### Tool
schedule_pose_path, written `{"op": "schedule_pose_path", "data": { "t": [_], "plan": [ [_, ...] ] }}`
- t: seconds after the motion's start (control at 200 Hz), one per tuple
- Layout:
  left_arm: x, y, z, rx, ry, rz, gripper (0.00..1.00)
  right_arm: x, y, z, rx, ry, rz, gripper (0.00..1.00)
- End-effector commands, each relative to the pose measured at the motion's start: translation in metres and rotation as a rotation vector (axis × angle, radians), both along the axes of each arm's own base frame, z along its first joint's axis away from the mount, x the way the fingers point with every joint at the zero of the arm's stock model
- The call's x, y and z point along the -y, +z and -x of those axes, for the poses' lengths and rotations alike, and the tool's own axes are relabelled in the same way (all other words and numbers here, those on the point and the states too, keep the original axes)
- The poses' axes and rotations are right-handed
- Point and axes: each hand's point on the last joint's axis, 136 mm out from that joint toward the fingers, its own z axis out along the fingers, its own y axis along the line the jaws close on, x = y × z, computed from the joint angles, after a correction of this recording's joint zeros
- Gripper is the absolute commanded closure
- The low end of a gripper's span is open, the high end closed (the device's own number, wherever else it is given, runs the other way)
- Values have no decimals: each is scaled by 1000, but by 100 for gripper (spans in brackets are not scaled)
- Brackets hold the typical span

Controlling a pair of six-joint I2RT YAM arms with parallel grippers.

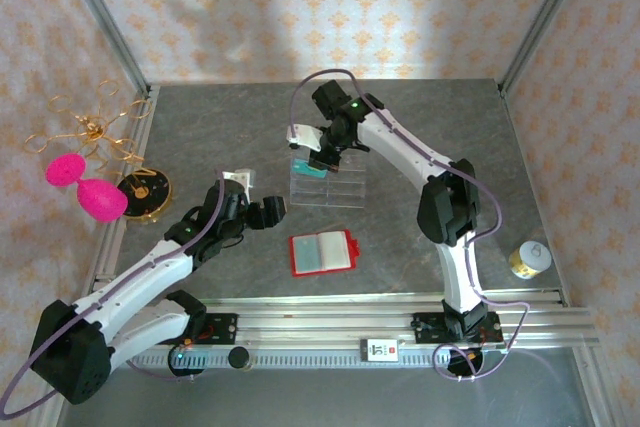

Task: Take the credit cards out of the card holder

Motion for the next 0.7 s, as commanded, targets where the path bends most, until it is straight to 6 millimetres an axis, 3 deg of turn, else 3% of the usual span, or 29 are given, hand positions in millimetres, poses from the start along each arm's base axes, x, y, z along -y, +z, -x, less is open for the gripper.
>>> {"op": "schedule_pose_path", "data": {
  "t": [0.0,0.696],
  "plan": [
    [1,8,-7,32,-8,7,14,-4,-12,0,1,22,28,100],
    [2,3,-6,14,-18,16,14,-8,-52,-1,-1,12,126,100]
  ]
}}
